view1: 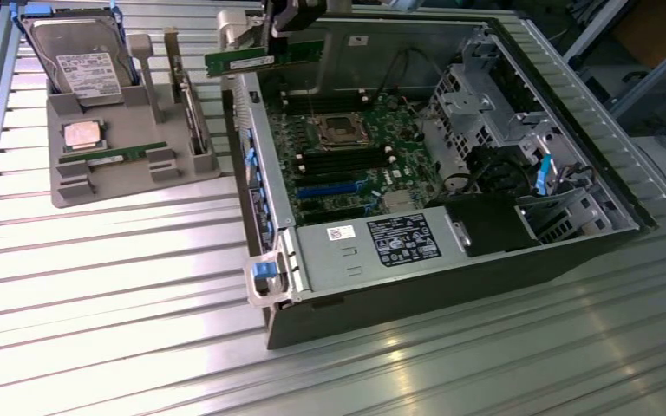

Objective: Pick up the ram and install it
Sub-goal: 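Pick up the ram and move it above insertion slot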

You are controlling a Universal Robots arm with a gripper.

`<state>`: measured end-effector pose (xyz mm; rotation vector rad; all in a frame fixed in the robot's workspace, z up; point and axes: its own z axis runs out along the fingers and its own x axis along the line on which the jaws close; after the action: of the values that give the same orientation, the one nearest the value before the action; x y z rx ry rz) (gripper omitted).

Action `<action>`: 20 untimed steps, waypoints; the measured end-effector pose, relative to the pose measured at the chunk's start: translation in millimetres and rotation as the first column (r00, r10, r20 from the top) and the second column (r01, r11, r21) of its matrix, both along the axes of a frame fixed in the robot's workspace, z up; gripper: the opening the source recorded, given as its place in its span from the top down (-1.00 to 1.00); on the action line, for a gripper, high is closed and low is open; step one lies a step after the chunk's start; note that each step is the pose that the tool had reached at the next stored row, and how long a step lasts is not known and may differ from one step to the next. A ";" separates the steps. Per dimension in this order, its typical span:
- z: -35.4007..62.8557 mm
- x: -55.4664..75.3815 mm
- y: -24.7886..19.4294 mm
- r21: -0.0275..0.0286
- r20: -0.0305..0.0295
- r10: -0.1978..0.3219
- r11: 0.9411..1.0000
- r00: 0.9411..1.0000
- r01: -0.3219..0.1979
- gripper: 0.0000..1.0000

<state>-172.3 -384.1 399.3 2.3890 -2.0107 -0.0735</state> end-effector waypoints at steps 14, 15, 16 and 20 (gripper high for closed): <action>0.0 27.7 0.0 0.000 0.000 0.000 1.000 1.000 0.000 0.75; 0.0 30.5 0.0 0.000 0.000 0.000 1.000 1.000 0.000 0.75; 0.0 33.3 0.0 0.000 0.000 0.000 1.000 1.000 0.000 0.75; 0.0 42.7 0.0 0.000 0.000 0.000 1.000 1.000 0.000 0.75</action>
<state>-129.7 -384.1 399.3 2.3891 -2.0106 -0.0734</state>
